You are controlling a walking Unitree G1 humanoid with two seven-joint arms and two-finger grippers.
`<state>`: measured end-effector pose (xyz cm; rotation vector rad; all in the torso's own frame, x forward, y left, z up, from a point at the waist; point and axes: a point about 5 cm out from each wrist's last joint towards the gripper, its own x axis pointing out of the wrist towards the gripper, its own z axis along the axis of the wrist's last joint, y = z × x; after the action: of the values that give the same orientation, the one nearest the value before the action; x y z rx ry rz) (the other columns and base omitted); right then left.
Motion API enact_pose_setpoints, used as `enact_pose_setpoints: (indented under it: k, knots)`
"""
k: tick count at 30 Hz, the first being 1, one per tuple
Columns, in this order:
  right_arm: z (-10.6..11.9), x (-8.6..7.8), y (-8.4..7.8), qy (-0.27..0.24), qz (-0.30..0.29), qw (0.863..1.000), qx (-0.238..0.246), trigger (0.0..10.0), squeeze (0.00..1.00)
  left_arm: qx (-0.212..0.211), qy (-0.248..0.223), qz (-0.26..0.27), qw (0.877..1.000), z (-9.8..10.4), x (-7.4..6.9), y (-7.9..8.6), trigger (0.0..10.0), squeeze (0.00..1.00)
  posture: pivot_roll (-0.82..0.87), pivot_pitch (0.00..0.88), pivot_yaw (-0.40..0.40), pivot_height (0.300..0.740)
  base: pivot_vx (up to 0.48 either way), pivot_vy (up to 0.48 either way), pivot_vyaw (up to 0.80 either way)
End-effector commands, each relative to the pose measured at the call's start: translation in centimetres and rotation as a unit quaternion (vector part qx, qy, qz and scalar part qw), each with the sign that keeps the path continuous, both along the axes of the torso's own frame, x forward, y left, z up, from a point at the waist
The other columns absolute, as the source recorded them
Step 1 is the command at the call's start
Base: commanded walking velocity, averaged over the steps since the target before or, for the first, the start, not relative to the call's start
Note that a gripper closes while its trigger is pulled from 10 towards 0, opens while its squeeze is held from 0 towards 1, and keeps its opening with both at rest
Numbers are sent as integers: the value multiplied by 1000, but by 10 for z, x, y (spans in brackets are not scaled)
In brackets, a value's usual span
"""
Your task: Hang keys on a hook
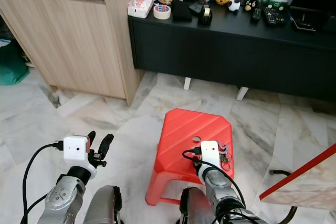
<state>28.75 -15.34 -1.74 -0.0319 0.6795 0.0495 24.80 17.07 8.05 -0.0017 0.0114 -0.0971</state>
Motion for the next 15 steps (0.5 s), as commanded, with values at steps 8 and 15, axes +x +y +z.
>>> enact_pose_setpoints:
  k: [8, 15]
  knots:
    - [-6, -6, -3, 18, -4, 1000, -8, 10000, 0, 2, 10, 2, 1000, -1, -2, 0, 10000, 0, 106, 167, -85, 595, 0, 0, 0]
    - [-5, -5, -1, 13, -2, 1000, -4, 0, 0, 5, 10, 6, 1000, -1, -3, 3, 10000, 0, 108, 167, -83, 595, 0, 0, 0]
